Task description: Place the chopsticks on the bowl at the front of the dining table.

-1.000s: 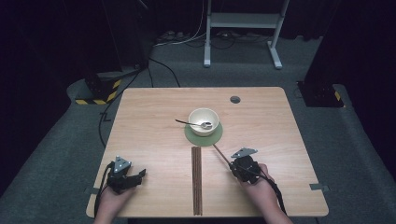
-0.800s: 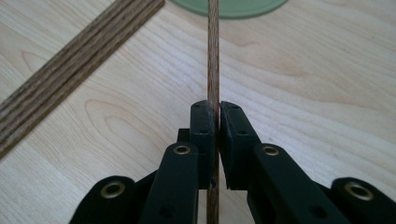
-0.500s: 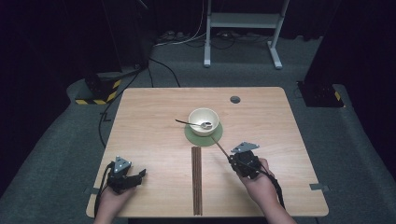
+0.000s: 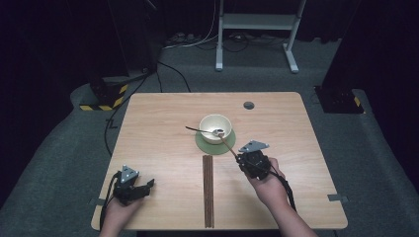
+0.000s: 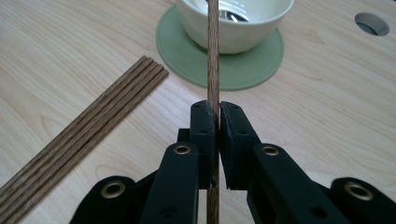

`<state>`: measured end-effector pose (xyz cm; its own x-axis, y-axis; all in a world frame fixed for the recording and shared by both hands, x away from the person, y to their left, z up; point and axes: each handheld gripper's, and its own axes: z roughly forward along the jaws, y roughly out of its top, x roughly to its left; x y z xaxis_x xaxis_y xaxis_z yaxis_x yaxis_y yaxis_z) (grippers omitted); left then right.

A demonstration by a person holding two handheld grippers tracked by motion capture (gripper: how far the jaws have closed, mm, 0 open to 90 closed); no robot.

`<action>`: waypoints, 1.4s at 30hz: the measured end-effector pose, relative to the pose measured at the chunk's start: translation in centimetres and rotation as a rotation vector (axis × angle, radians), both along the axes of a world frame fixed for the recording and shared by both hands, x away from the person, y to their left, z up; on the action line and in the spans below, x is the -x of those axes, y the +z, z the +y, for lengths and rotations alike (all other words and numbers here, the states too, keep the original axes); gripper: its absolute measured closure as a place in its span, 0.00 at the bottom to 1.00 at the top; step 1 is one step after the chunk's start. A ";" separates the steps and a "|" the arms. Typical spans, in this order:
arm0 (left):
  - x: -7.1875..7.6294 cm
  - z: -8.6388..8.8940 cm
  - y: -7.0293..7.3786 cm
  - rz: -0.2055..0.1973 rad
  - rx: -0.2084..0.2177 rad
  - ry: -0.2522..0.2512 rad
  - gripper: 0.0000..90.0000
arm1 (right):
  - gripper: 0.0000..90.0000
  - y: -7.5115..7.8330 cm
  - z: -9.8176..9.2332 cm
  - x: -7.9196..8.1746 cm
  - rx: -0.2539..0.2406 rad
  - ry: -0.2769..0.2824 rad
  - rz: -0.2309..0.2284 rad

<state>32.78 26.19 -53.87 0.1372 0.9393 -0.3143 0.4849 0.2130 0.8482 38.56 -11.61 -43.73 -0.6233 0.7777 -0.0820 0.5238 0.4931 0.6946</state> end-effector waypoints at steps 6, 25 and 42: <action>0.0 0.2 0.0 0.006 -0.024 -0.014 0.32 | 0.93 0.2 0.7 -0.8 -0.022 -0.010 0.011; 0.0 0.2 0.0 0.006 -0.018 -0.016 0.32 | 0.93 1.7 3.5 -3.8 -0.017 0.000 -0.013; 0.0 0.3 0.0 0.007 -0.010 -0.019 0.32 | 0.93 1.9 6.0 -7.3 0.009 -0.014 -0.012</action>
